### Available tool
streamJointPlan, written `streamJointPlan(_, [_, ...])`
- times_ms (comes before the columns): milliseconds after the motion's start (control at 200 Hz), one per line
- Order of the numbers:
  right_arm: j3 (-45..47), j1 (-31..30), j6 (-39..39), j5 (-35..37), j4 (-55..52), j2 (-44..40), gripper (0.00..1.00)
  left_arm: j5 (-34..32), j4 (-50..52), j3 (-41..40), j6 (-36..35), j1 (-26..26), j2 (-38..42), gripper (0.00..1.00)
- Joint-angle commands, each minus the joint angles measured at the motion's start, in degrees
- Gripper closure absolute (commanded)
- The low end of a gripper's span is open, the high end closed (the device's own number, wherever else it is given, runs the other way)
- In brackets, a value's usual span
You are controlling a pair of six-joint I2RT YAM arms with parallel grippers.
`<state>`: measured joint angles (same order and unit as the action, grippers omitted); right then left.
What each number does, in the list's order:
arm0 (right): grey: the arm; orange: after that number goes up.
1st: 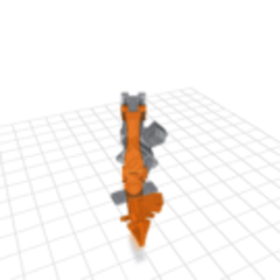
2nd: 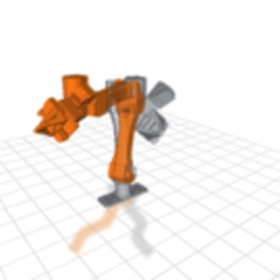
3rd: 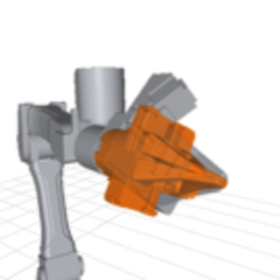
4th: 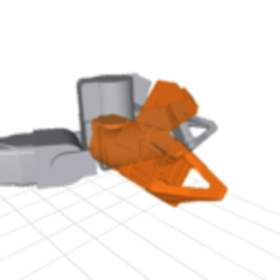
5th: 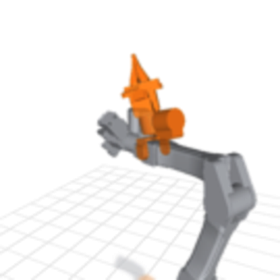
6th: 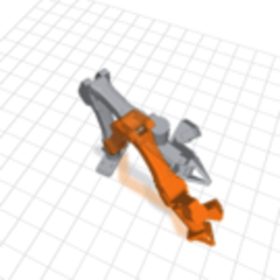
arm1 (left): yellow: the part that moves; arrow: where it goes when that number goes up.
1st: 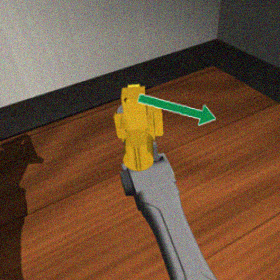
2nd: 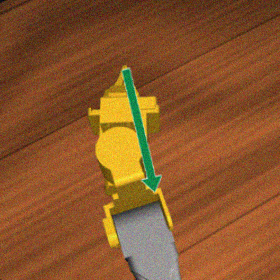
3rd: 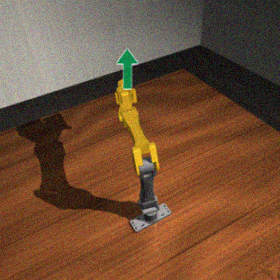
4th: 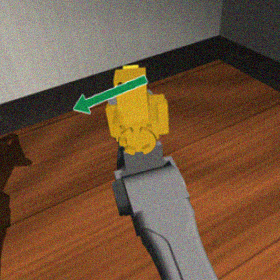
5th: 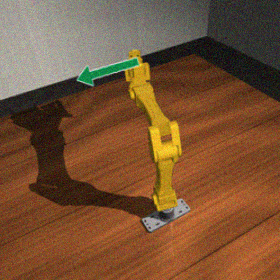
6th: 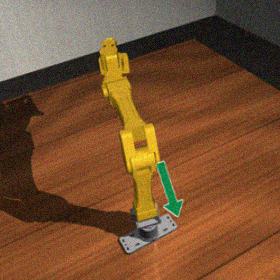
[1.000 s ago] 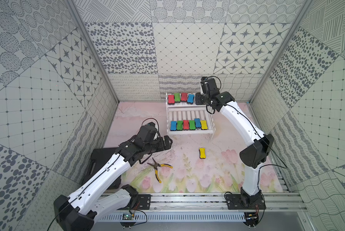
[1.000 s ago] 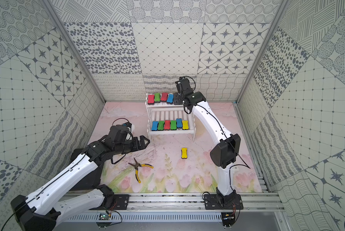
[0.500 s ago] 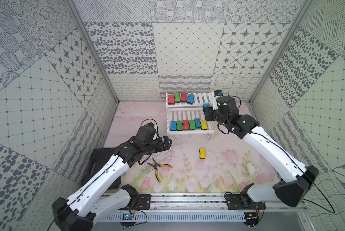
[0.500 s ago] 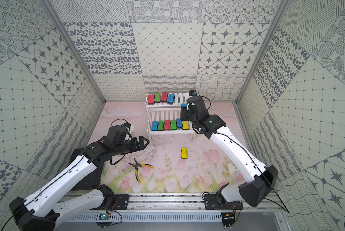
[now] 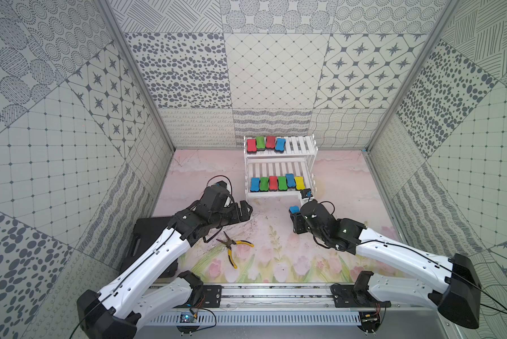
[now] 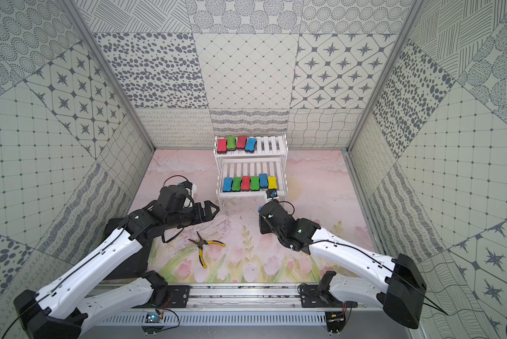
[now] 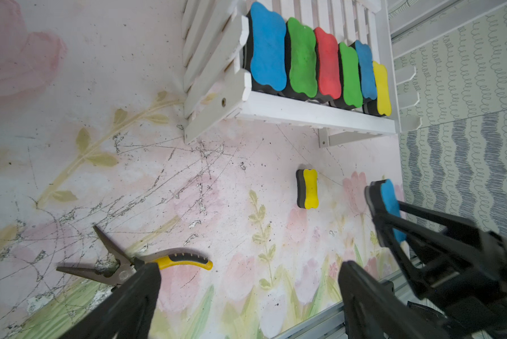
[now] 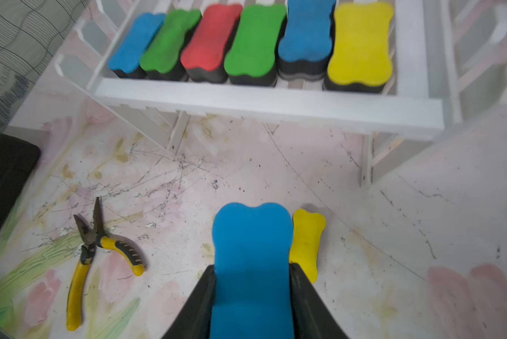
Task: Remove the whiteboard erasers from the shelf
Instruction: Place the whiteboard eraser at the center of the board.
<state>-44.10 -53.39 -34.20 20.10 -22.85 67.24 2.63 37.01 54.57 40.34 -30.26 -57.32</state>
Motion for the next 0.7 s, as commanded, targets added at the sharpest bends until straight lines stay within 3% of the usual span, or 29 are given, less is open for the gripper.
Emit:
streamJointPlan(0, [4.0,-0.3,-4.8,0.0,12.2,5.1,0.63,0.4,-0.1,-0.5,-0.1,0.2,0.1,0.01])
streamJointPlan(295, [4.4,-0.3,-7.3,1.6,22.4,17.6,0.64,0.4,-0.5,-1.4,-0.1,0.1,-0.1,0.01])
streamJointPlan(695, [3.2,-0.3,-12.7,6.3,18.7,24.3,0.65,0.8,-0.5,-1.5,-0.2,0.2,-0.1,0.01])
